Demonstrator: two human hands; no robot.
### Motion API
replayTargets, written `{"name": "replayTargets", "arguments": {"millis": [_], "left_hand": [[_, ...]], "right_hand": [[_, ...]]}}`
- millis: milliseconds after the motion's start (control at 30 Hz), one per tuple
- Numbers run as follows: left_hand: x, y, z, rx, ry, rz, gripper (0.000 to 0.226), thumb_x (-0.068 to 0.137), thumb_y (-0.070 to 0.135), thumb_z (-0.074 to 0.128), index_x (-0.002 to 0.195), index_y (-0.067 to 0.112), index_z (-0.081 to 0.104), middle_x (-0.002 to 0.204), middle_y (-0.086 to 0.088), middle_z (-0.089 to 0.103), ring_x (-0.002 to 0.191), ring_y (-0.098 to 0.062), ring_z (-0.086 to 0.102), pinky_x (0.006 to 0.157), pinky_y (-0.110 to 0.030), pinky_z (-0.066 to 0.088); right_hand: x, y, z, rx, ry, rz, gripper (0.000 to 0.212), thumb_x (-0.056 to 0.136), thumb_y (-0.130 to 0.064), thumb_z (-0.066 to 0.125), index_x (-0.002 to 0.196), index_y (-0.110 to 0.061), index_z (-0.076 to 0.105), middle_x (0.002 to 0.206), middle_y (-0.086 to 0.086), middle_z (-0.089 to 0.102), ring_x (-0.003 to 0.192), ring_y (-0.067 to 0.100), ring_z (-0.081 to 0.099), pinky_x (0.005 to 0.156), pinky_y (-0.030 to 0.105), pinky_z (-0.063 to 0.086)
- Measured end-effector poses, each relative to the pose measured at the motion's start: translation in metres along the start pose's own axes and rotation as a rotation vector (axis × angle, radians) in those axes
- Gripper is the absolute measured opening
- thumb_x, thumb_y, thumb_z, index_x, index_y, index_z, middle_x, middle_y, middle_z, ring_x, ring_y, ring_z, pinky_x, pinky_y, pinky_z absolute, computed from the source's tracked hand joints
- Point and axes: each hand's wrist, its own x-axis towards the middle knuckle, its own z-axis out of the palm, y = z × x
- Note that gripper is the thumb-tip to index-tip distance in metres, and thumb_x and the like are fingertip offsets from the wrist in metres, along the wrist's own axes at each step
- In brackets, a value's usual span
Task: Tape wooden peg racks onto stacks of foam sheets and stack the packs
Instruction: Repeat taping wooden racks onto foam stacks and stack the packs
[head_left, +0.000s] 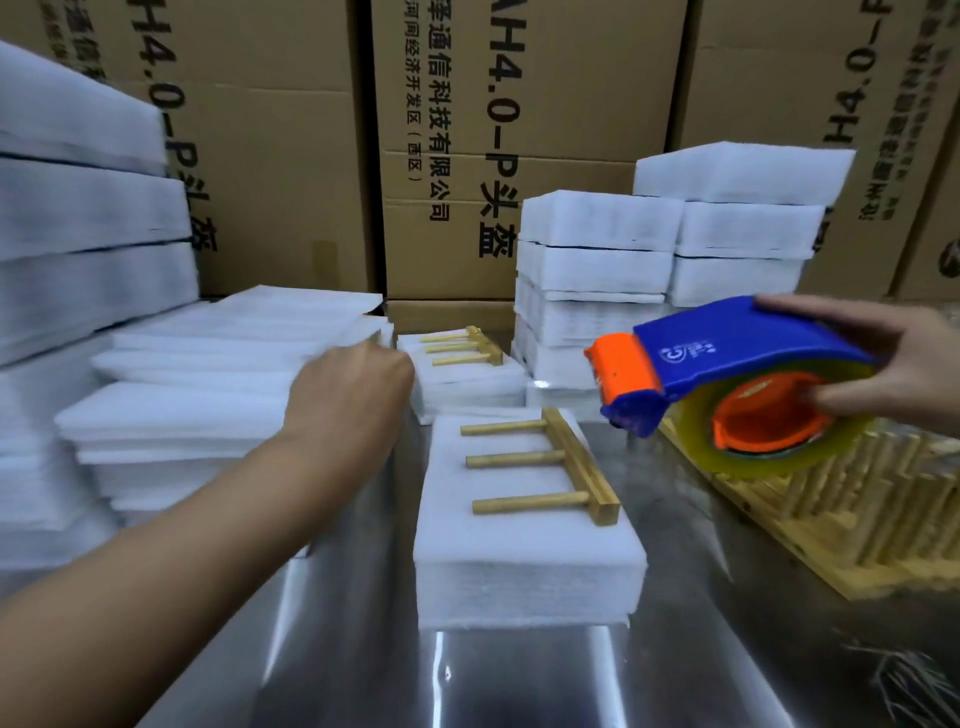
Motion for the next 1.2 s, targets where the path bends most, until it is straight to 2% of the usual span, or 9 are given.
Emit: {"name": "replayTargets", "arguments": {"millis": [100, 267, 467, 567, 700, 767, 900, 1067, 1200], "left_hand": [[-0.003, 0.007, 0.019, 0.032, -0.081, 0.031, 0.025, 0.091, 0.001, 0.045, 0.109, 0.011, 0.059, 0.113, -0.007, 0.061, 0.105, -0.027, 0.06, 0.066, -0.029, 0.034], [-0.006, 0.018, 0.048, 0.053, -0.202, 0.062, 0.031, 0.093, 0.0, 0.041, 0.115, 0.01, 0.06, 0.118, -0.006, 0.061, 0.111, -0.024, 0.059, 0.074, -0.027, 0.044], [-0.013, 0.031, 0.079, -0.209, -0.392, -0.01, 0.028, 0.094, 0.002, 0.038, 0.112, 0.005, 0.059, 0.118, -0.01, 0.059, 0.112, -0.028, 0.057, 0.079, -0.03, 0.044], [-0.013, 0.029, 0.087, -0.469, -0.472, -0.086, 0.018, 0.095, 0.004, 0.04, 0.093, 0.001, 0.058, 0.101, -0.013, 0.061, 0.1, -0.029, 0.06, 0.076, -0.031, 0.045], [-0.012, 0.019, 0.094, -0.792, -0.567, -0.248, 0.039, 0.09, 0.014, 0.051, 0.053, 0.011, 0.04, 0.051, -0.006, 0.046, 0.05, -0.023, 0.051, 0.041, -0.021, 0.04], [-0.014, 0.02, 0.096, -0.747, -0.557, -0.212, 0.032, 0.09, 0.013, 0.049, 0.058, 0.008, 0.05, 0.062, -0.011, 0.057, 0.062, -0.027, 0.057, 0.05, -0.026, 0.045], [-0.023, 0.029, 0.097, -0.562, -0.513, -0.131, 0.017, 0.094, 0.019, 0.042, 0.1, 0.011, 0.056, 0.111, -0.007, 0.061, 0.104, -0.026, 0.059, 0.083, -0.035, 0.048], [-0.026, 0.039, 0.097, -0.527, -0.463, -0.166, 0.023, 0.096, 0.022, 0.041, 0.115, 0.01, 0.039, 0.12, -0.006, 0.051, 0.108, -0.027, 0.056, 0.074, -0.033, 0.039], [-0.028, 0.041, 0.098, -0.496, -0.433, -0.179, 0.027, 0.095, 0.023, 0.043, 0.117, 0.011, 0.033, 0.123, -0.006, 0.044, 0.107, -0.028, 0.056, 0.071, -0.034, 0.04]], "right_hand": [[0.0, 0.008, 0.01, 0.028, -0.101, 0.045, 0.078, 0.053, -0.02, 0.079, 0.118, -0.057, 0.058, 0.119, -0.031, 0.061, 0.101, -0.005, 0.063, 0.075, 0.011, 0.052], [-0.003, 0.02, 0.025, 0.04, -0.217, 0.078, 0.083, 0.069, 0.006, 0.075, 0.121, -0.056, 0.056, 0.118, -0.027, 0.061, 0.096, 0.007, 0.068, 0.068, 0.017, 0.056], [-0.012, 0.028, 0.032, 0.062, -0.21, 0.112, 0.081, 0.071, 0.004, 0.075, 0.119, -0.058, 0.055, 0.117, -0.031, 0.059, 0.098, 0.005, 0.067, 0.068, 0.017, 0.055], [-0.015, 0.033, 0.035, 0.092, -0.212, 0.132, 0.081, 0.072, 0.004, 0.074, 0.12, -0.058, 0.055, 0.118, -0.031, 0.059, 0.097, 0.008, 0.068, 0.068, 0.021, 0.057], [-0.018, 0.038, 0.039, 0.128, -0.208, 0.17, 0.081, 0.073, 0.003, 0.074, 0.122, -0.058, 0.053, 0.13, -0.029, 0.051, 0.101, 0.008, 0.066, 0.071, 0.023, 0.057], [-0.021, 0.04, 0.041, 0.142, -0.203, 0.187, 0.082, 0.073, 0.004, 0.074, 0.123, -0.058, 0.052, 0.13, -0.03, 0.051, 0.101, 0.009, 0.067, 0.07, 0.023, 0.057], [-0.024, 0.042, 0.045, 0.14, -0.207, 0.208, 0.082, 0.072, 0.001, 0.074, 0.124, -0.059, 0.05, 0.125, -0.037, 0.05, 0.097, 0.004, 0.067, 0.067, 0.022, 0.058], [-0.026, 0.037, 0.047, 0.147, -0.202, 0.249, 0.08, 0.057, -0.025, 0.075, 0.124, -0.06, 0.049, 0.122, -0.04, 0.051, 0.097, 0.003, 0.066, 0.069, 0.023, 0.058], [-0.026, 0.037, 0.048, 0.16, -0.195, 0.273, 0.082, 0.056, -0.027, 0.076, 0.125, -0.06, 0.048, 0.129, -0.031, 0.049, 0.097, 0.003, 0.067, 0.068, 0.023, 0.058]]}}
